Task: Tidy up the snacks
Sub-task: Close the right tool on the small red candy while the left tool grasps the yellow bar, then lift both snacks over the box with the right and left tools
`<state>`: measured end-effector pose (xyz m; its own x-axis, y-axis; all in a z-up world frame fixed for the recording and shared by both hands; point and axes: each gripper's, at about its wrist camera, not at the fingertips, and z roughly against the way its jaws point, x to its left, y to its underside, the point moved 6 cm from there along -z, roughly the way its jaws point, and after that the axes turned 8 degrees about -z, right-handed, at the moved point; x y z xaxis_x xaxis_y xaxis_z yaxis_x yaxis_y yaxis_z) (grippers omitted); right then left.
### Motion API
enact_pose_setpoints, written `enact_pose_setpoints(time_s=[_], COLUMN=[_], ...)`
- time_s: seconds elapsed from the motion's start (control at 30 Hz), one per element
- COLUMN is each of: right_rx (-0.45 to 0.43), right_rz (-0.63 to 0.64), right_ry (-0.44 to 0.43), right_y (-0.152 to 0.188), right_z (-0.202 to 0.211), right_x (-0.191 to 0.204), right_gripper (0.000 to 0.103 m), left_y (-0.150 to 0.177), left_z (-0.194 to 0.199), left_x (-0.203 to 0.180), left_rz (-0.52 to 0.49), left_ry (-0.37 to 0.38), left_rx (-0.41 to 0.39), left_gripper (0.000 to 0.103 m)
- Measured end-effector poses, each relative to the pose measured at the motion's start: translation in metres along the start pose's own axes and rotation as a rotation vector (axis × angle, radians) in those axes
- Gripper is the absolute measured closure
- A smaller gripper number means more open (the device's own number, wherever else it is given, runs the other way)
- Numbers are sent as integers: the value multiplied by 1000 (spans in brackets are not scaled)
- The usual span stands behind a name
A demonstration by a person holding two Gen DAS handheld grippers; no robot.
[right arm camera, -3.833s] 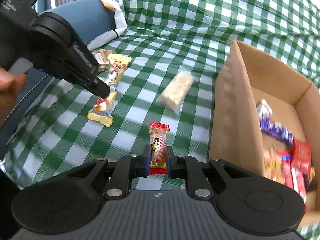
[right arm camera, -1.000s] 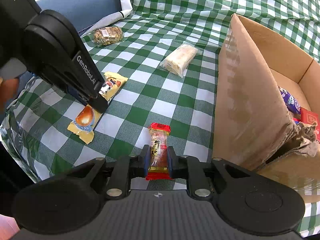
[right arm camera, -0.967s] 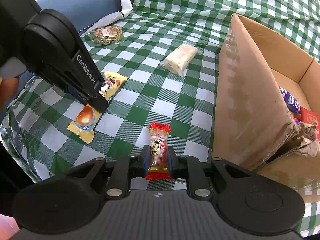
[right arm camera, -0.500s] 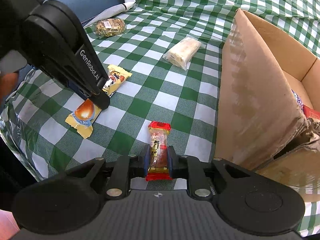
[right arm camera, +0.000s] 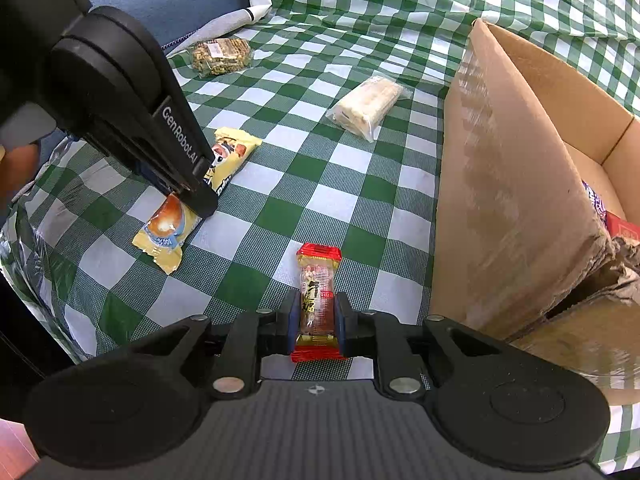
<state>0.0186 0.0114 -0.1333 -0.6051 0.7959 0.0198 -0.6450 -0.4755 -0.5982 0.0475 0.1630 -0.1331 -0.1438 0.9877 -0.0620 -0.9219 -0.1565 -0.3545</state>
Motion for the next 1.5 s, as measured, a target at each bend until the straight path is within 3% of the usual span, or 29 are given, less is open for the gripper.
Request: enact_pose_setpoints(time_s=[0.83, 1.0, 1.5], right_rx=[1, -22, -209], right_rz=[13, 9, 27], right_ry=[-4, 5, 21], right_y=[-1, -5, -34], right_z=[-1, 3, 46], right_x=[0, -2, 0], right_gripper=[84, 84, 85], left_y=[1, -4, -29], left_z=[-4, 3, 38], left_x=[-3, -1, 10], left_rz=[-18, -8, 111], left_ry=[-1, 3, 21], left_rx=[18, -24, -221], left_gripper=[84, 89, 89])
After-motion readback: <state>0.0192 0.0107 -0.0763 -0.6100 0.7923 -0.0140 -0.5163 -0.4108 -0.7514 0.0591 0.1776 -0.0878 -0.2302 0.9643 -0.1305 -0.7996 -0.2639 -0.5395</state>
